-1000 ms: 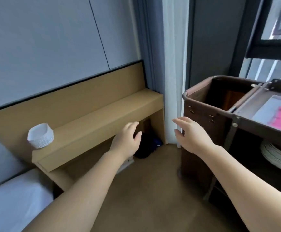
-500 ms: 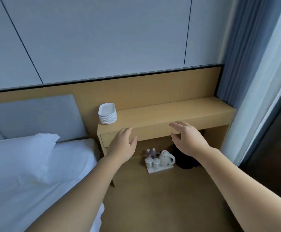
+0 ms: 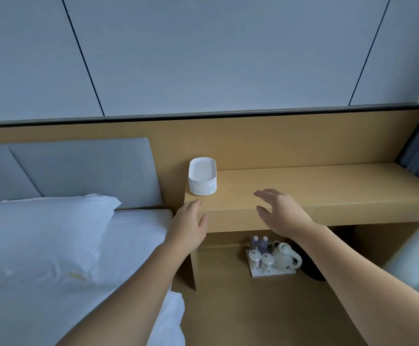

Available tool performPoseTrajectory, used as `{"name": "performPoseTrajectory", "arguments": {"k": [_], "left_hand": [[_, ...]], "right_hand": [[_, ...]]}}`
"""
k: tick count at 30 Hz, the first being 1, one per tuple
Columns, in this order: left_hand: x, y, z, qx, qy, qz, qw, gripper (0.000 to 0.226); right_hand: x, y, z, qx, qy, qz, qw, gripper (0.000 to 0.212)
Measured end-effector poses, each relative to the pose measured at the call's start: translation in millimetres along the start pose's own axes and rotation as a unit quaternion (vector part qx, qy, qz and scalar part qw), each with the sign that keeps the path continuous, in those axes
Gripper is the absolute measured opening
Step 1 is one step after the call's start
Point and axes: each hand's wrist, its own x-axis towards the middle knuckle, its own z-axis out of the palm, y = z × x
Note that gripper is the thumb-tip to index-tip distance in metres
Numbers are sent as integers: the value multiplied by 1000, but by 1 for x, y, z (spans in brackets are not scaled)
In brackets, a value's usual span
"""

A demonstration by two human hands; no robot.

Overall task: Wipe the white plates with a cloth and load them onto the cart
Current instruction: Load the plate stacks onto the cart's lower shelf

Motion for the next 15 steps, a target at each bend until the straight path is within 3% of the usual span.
{"name": "performPoseTrajectory", "arguments": {"k": [8, 15], "left_hand": [[114, -21, 38, 23, 7, -35, 999, 49], [201, -30, 70, 25, 32, -117, 992, 42]], "right_hand": [[141, 65, 33, 18, -17, -20, 1000, 43], [278, 111, 58, 62, -96, -20, 993, 43]]}}
